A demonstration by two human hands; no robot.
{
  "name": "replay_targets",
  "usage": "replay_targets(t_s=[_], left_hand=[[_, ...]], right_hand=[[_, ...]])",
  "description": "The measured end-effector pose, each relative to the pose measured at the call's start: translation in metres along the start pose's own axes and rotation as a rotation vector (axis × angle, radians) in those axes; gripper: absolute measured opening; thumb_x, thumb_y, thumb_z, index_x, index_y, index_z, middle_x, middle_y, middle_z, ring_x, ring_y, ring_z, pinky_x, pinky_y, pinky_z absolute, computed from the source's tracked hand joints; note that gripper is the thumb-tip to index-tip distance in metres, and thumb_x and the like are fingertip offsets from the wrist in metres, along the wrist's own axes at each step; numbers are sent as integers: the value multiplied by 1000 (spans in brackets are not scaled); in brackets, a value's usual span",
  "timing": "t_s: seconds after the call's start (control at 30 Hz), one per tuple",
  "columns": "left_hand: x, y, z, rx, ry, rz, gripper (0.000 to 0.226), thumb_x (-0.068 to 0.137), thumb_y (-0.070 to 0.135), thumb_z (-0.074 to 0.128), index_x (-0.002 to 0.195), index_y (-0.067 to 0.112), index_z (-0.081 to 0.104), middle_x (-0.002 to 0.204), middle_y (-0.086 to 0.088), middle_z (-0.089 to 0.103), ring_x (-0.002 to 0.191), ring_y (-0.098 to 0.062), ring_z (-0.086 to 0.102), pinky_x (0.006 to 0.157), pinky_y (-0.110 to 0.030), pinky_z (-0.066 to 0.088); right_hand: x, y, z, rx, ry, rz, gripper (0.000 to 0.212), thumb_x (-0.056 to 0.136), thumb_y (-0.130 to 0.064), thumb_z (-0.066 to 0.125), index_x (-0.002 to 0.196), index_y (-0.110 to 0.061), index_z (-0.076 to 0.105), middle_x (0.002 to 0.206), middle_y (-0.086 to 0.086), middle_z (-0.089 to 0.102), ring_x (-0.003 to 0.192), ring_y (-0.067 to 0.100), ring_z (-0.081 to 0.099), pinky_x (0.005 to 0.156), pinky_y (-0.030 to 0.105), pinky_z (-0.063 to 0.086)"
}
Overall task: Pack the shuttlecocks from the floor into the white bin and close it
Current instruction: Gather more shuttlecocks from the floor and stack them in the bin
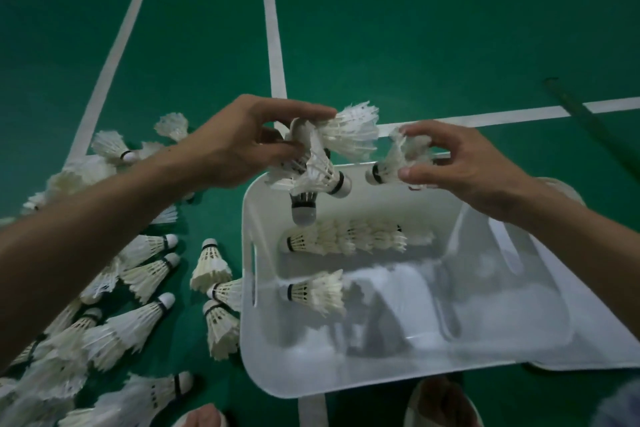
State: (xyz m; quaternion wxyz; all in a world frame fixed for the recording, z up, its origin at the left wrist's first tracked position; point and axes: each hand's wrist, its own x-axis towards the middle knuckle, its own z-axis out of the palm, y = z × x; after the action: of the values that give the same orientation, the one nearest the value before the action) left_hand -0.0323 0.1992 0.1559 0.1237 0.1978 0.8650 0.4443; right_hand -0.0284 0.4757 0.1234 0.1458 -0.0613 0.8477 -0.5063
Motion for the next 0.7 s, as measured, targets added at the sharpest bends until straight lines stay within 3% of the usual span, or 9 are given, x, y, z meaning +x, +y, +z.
replay_targets(t_s=[0.13,0.3,0.47,0.7], left_hand=[[-1,-5,28,149,-138,-66,61,86,9,63,112,61,47,103,42,48,89,1,67,83,-15,50],[-4,-22,50,325,-191,-91,52,90,14,62,130,45,50,126,22,53,76,19,51,83,-17,43],[-3,-36,57,349,-176,-135,52,90,12,62,130,43,52,135,13,53,78,15,53,80,-20,42],[-1,-41,56,357,-171,-138,48,91,8,61,129,37,57,132,11,57,95,-1,55,87,-20,43]], right_hand=[[-9,22,0,-177,-74,80,48,64,-32,84,104,-40,59,107,-5,59,91,21,65,83,42,56],[-19,42,14,-252,-103,118,48,66,-16,84,100,-31,53,98,-3,62,89,23,63,75,39,55],[-24,62,31,-292,-177,220,44,65,-9,81,94,-31,57,96,-1,63,83,28,66,68,40,55],[-23,66,65,-567,-408,212,52,71,-19,79,120,-22,60,112,-1,61,95,18,63,83,38,54]])
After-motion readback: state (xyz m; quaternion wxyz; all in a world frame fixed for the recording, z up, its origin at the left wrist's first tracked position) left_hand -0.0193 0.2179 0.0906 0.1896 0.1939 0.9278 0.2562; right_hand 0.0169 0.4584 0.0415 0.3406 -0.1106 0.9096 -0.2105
